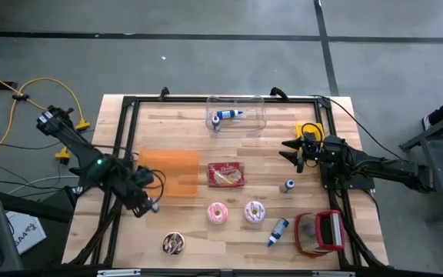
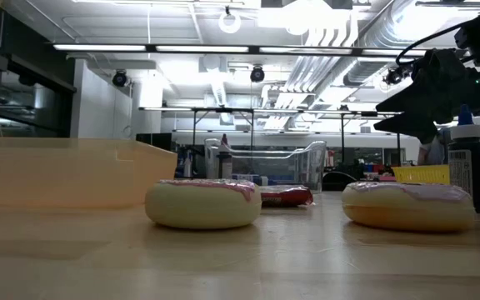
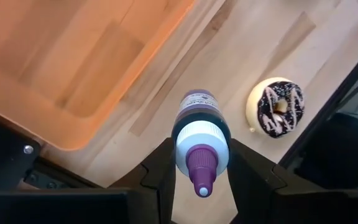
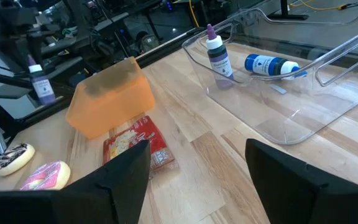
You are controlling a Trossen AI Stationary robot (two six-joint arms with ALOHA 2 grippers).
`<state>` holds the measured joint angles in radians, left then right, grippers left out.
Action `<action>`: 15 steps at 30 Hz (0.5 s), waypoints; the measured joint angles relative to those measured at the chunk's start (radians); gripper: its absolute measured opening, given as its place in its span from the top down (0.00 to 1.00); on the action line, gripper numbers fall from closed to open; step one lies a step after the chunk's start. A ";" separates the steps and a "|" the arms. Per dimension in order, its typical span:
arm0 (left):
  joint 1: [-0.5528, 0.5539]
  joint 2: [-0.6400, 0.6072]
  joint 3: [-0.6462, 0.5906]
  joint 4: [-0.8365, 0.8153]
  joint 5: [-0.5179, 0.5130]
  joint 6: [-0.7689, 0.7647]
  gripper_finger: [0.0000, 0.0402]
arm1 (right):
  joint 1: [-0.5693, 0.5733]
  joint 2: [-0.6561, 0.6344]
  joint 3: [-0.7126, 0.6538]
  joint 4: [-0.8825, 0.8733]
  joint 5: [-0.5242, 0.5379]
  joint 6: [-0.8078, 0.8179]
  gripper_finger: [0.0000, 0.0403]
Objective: Pick & Place Food Item
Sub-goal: Put the violet food coloring bottle into the transparent bin
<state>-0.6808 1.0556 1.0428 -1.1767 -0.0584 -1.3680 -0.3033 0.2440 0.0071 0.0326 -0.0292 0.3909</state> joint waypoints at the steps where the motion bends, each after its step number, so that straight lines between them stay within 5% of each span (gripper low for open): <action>1: 0.013 -0.004 0.000 0.001 0.005 0.011 0.72 | 0.000 0.000 0.000 0.000 0.000 0.000 0.38; 15: 0.349 0.026 0.020 0.042 0.188 0.348 0.72 | 0.000 0.000 0.000 0.000 0.000 0.000 0.38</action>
<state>-0.3314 1.0813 1.0625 -1.1350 0.1293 -1.0199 -0.3035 0.2440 0.0071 0.0326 -0.0290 0.3910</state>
